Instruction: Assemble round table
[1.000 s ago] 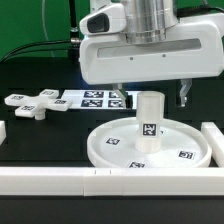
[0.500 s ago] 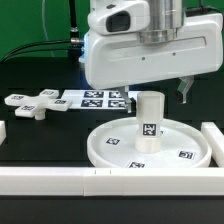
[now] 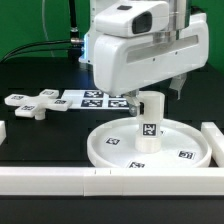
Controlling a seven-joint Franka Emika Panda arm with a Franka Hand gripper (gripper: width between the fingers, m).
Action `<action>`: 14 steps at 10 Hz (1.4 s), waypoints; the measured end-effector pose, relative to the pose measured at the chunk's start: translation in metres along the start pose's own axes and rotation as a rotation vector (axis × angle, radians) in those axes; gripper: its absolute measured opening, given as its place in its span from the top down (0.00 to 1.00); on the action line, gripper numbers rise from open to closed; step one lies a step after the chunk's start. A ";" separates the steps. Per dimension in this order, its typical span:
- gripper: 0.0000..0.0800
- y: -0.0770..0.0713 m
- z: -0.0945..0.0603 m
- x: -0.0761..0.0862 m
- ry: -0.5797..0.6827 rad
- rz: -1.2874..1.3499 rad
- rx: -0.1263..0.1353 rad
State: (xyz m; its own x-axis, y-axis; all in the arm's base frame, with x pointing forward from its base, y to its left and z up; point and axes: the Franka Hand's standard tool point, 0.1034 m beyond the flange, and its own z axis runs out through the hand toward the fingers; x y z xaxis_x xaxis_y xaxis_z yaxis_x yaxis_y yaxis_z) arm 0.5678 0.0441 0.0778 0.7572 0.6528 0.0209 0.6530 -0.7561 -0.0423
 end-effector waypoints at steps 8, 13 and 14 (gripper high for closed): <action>0.49 0.007 0.001 -0.007 -0.005 -0.200 -0.001; 0.49 0.004 0.000 -0.003 0.005 0.158 0.006; 0.49 0.004 0.000 -0.003 0.005 0.233 0.006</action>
Offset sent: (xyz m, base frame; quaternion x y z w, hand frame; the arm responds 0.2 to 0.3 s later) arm 0.0007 0.0012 -0.0017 0.0091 -0.0094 -0.1854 0.9826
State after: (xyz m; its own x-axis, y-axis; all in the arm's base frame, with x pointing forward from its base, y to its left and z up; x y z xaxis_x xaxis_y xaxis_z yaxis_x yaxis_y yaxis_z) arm 0.5684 0.0389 0.0779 0.8874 0.4607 0.0145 0.4608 -0.8859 -0.0530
